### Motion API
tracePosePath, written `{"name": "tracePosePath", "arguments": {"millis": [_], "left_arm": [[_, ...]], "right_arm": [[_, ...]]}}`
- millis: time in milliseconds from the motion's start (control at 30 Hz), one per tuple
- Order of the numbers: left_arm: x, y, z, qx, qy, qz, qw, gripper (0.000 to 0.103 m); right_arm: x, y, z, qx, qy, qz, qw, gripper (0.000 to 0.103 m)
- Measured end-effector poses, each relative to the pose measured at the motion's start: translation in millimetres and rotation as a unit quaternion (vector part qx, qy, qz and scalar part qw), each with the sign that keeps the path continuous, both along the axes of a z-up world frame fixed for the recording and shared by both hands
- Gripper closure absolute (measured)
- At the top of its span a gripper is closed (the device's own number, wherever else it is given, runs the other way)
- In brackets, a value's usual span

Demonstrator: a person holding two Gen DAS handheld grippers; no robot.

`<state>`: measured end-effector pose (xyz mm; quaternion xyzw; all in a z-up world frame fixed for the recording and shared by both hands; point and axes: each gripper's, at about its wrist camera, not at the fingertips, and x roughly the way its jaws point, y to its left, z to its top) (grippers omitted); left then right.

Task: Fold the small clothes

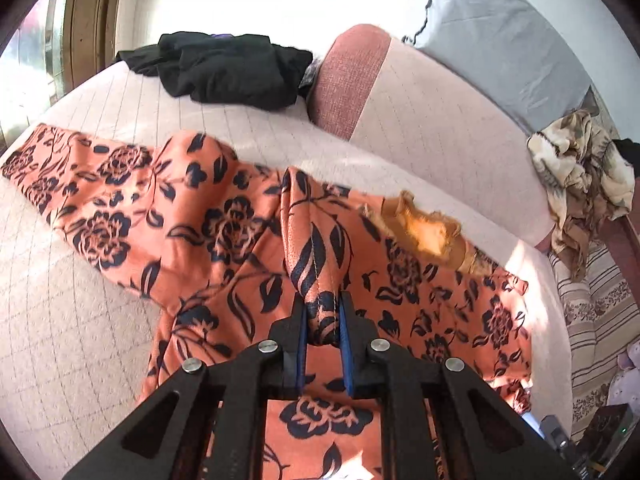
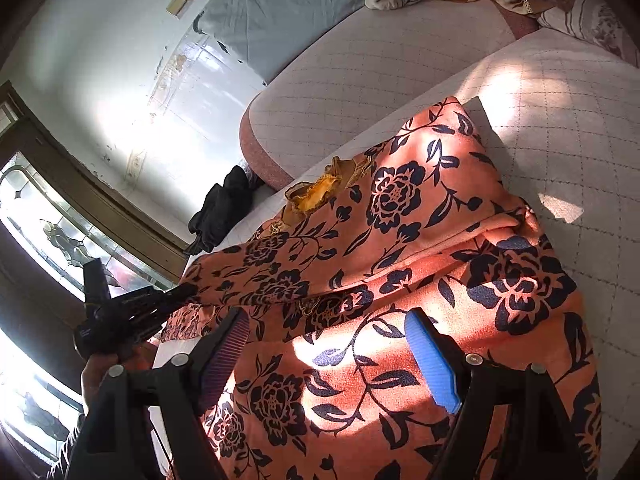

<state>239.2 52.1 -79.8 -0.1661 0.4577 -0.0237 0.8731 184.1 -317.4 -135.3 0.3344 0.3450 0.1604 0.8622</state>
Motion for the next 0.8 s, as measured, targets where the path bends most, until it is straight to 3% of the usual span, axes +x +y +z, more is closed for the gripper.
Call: {"name": "tracePosePath", "arguments": {"millis": [67,100,200,300,433,567,633,700,767,800], "left_arm": [[10.1,-4.4,-36.4,0.031,0.050,0.004,0.9983,0.088],[12.6,-0.9,-52.8,0.029,0.077,0.008,0.9966,0.088],[9.1,4.2,-56.8,0.024,0.053,0.006,0.9983,0.088],[9.2,12.2,-60.9,0.009,0.053,0.002,0.9985,0.088],[8.2,18.6,-63.3,-0.001,0.048,0.001,0.9988,0.088],[4.9,20.8,-67.7,-0.008,0.048,0.003,0.9988,0.087],[1.6,19.2,-66.7,-0.008,0.049,0.000,0.9988,0.087],[3.0,22.0,-68.2,-0.014,0.050,-0.003,0.9986,0.086],[5.7,23.8,-71.3,-0.012,0.049,-0.005,0.9987,0.086],[5.9,23.0,-71.1,-0.009,0.047,-0.006,0.9988,0.086]], "right_arm": [[1.4,-0.4,-3.1,-0.002,0.005,-0.001,1.000,0.020],[1.8,-0.8,-4.7,-0.004,0.010,-0.001,1.000,0.020],[-0.5,-11.8,1.8,-0.004,0.010,-0.014,1.000,0.020],[7.7,-40.3,17.2,0.035,-0.002,-0.053,0.998,0.018],[74.4,-61.1,27.5,0.075,0.012,-0.027,0.997,0.015],[153.2,-82.3,0.3,0.107,0.061,-0.049,0.991,0.015],[185.1,-95.3,-33.6,0.111,0.127,-0.074,0.983,0.015],[186.2,-102.6,-34.2,0.154,0.122,-0.102,0.975,0.014],[188.0,-96.3,-12.0,0.167,0.082,-0.076,0.980,0.014],[191.6,-92.3,-2.6,0.147,0.064,-0.068,0.985,0.013]]}}
